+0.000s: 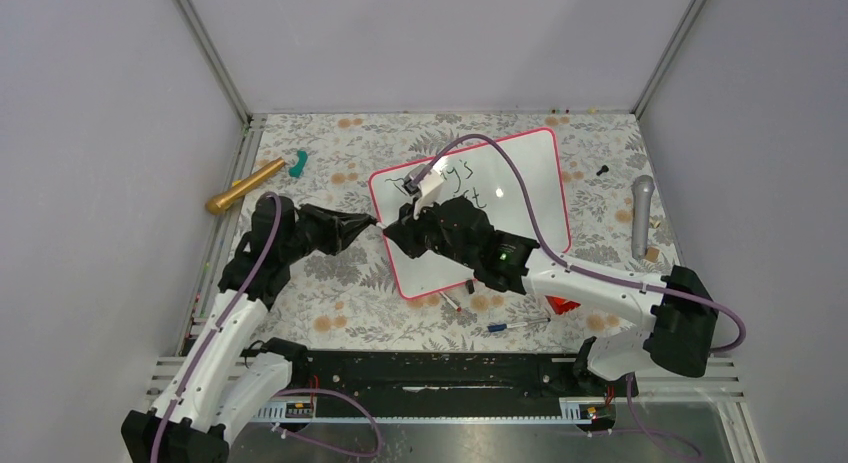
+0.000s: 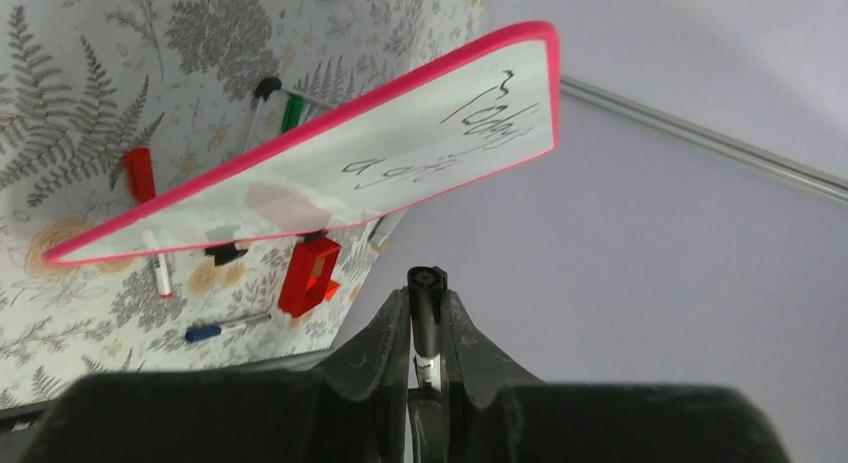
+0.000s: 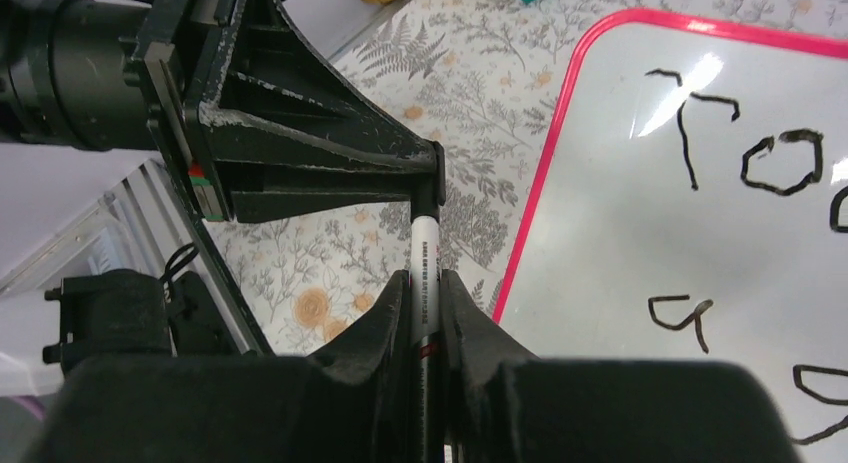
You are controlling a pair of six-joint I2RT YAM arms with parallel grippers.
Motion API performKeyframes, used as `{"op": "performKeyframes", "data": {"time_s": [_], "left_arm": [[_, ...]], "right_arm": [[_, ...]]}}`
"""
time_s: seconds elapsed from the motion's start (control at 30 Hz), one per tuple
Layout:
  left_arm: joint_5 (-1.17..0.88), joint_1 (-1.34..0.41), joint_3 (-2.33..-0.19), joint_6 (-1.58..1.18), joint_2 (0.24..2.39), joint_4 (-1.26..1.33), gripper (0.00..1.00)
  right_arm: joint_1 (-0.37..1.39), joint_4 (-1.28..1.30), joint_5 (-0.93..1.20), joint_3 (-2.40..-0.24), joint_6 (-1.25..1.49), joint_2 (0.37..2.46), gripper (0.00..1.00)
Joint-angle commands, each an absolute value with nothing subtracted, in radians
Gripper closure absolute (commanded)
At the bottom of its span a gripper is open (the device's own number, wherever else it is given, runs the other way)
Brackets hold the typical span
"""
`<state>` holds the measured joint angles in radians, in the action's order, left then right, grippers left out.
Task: Write a sentence on the whiteboard
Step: Insert the whiteboard marker without the cap into the pen cap.
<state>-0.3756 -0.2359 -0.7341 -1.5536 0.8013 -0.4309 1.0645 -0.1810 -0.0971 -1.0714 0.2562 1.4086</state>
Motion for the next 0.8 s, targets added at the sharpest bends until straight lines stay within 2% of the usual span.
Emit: {"op": "performKeyframes", "data": {"time_s": [0.0,0.2,0.37,0.77], "left_arm": [[-0.362,-0.333,-0.742,-1.703,0.804,-0.366,1.0],[-0.342,-0.472,-0.719,-1.773,0.859,-0.279,1.0],[-0.306,-0.532,-0.738,-1.772,0.87,-0.268,1.0],[-0.162,-0.538,-0.811,-1.64,0.823,-0.506,1.0]], "right_arm": [[1.073,-0.38,-0.148,-1.094,0.225,1.452,1.0],[1.085,-0.518,-0.146,-1.075,0.175,1.495,1.0],[1.085,-0.517,-0.133,-1.101,0.155,1.524,1.0],[1.085,-0.446,-0.111,-1.091,0.182,1.481,1.0]]}}
